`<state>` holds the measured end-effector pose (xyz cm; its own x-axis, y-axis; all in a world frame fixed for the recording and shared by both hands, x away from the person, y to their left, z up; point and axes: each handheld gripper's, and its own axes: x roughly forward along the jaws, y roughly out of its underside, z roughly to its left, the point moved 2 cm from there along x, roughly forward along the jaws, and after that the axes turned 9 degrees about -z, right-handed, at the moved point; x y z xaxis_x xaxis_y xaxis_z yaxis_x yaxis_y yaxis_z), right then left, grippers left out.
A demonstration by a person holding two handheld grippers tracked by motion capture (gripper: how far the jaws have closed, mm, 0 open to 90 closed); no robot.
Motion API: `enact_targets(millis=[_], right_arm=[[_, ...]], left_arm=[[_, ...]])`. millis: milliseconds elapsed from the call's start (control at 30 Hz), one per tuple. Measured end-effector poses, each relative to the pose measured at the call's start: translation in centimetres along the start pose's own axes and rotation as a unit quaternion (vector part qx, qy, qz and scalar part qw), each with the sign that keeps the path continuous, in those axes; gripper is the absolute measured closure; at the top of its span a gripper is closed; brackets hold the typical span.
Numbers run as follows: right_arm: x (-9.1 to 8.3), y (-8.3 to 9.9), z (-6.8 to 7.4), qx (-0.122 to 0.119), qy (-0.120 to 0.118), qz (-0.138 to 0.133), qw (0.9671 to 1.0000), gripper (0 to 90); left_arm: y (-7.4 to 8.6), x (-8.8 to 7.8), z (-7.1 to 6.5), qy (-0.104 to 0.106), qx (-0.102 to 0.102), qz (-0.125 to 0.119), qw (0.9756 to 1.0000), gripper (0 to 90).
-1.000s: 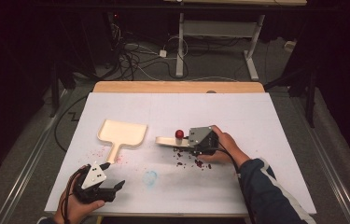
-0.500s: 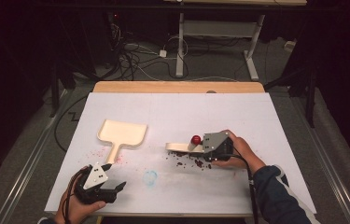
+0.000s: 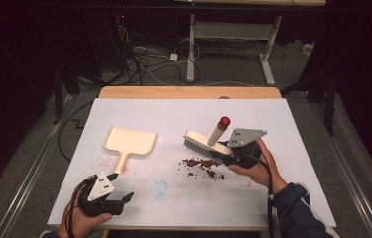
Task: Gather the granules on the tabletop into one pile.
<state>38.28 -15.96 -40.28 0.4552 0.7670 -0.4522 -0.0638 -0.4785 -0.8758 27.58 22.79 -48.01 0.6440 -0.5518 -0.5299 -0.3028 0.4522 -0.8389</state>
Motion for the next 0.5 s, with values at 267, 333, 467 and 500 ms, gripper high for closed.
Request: enact_targets(millis=[267, 333, 467, 500], right_arm=[[2.5, -0.3, 5.6, 0.167, -0.017, -0.018, 0.9856, 68.3], [4.4, 0.2, 7.0, 0.19, -0.008, -0.01, 0.9816, 68.4], [5.8, 0.7, 7.4, 0.212, -0.008, 0.0, 0.9773, 68.4], [6.4, 1.1, 7.2, 0.22, 0.012, 0.004, 0.9754, 68.4]], left_arm=[[-0.2, 0.0, -0.1, -0.001, 0.005, -0.001, 1.0, 20.1], [-0.2, 0.1, -0.1, 0.001, 0.006, 0.0, 1.0, 20.1], [-0.1, 0.3, 0.0, 0.005, 0.003, 0.005, 1.0, 20.1], [-0.1, 0.3, 0.0, 0.005, 0.005, 0.008, 0.9999, 20.1]])
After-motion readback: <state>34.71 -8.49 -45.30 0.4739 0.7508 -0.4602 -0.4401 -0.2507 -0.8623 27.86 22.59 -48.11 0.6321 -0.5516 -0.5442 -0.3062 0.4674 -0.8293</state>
